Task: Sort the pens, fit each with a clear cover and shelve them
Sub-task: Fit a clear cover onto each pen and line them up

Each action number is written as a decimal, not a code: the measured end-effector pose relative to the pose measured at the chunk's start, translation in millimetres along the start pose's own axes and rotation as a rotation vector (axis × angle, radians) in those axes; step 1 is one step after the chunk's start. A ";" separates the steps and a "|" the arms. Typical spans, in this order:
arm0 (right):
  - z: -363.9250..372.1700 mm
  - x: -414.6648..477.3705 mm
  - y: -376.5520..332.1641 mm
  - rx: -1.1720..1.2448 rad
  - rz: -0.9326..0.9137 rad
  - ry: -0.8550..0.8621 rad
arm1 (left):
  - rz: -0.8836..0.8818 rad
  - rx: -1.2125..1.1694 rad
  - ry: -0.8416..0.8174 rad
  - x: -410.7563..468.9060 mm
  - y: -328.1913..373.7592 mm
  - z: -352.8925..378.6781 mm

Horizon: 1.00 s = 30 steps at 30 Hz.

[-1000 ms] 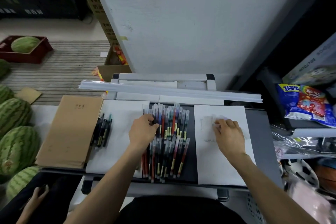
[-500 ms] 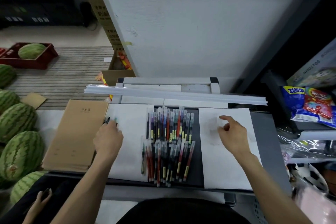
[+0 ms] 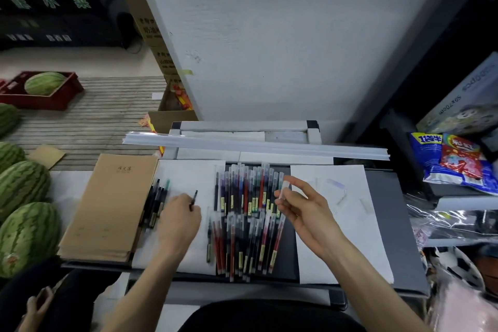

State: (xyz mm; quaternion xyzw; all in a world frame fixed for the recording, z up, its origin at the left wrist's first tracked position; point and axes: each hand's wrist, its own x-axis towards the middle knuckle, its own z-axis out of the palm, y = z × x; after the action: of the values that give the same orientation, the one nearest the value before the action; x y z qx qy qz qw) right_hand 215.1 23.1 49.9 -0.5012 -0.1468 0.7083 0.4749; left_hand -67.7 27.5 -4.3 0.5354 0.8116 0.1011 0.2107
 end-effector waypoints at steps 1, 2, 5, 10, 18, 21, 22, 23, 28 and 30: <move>1.1 -0.8 1.4 0.021 -0.001 -0.002 | 0.031 -0.086 -0.026 -9.3 13.3 -2.9; 2.0 -1.8 2.3 0.040 -0.003 -0.003 | 0.060 -0.179 -0.058 -19.3 27.2 -5.7; 5.0 -4.1 5.9 0.100 0.001 0.010 | 0.146 -0.527 -0.229 -55.0 62.2 -9.0; 11.3 -7.7 7.3 0.163 0.006 0.029 | 0.262 -0.757 -0.352 -92.0 77.7 2.7; 14.1 -18.6 8.1 -0.066 -0.089 -0.061 | 0.290 -0.786 -0.285 -109.2 89.4 0.8; 14.3 -21.0 13.9 -0.139 -0.127 -0.095 | 0.311 -0.718 -0.278 -107.0 87.5 0.3; 14.5 -21.4 15.3 -0.151 -0.137 -0.101 | 0.320 -0.716 -0.281 -106.5 87.9 0.7; 14.9 -21.3 16.4 -0.155 -0.147 -0.101 | 0.316 -0.729 -0.293 -106.2 89.1 1.0; 12.5 -16.0 16.7 -0.160 -0.180 -0.124 | 0.094 -0.935 -0.479 -100.6 94.3 -3.1; 10.3 -13.1 16.5 -0.168 -0.178 -0.165 | -0.011 -1.043 -0.584 -97.2 91.6 -5.5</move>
State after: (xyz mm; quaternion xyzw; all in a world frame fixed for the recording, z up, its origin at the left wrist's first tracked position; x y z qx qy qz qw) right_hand 198.2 6.8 50.8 -0.4640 -0.2880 0.6874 0.4787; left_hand 38.4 -23.6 59.0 0.3628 0.5661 0.3337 0.6607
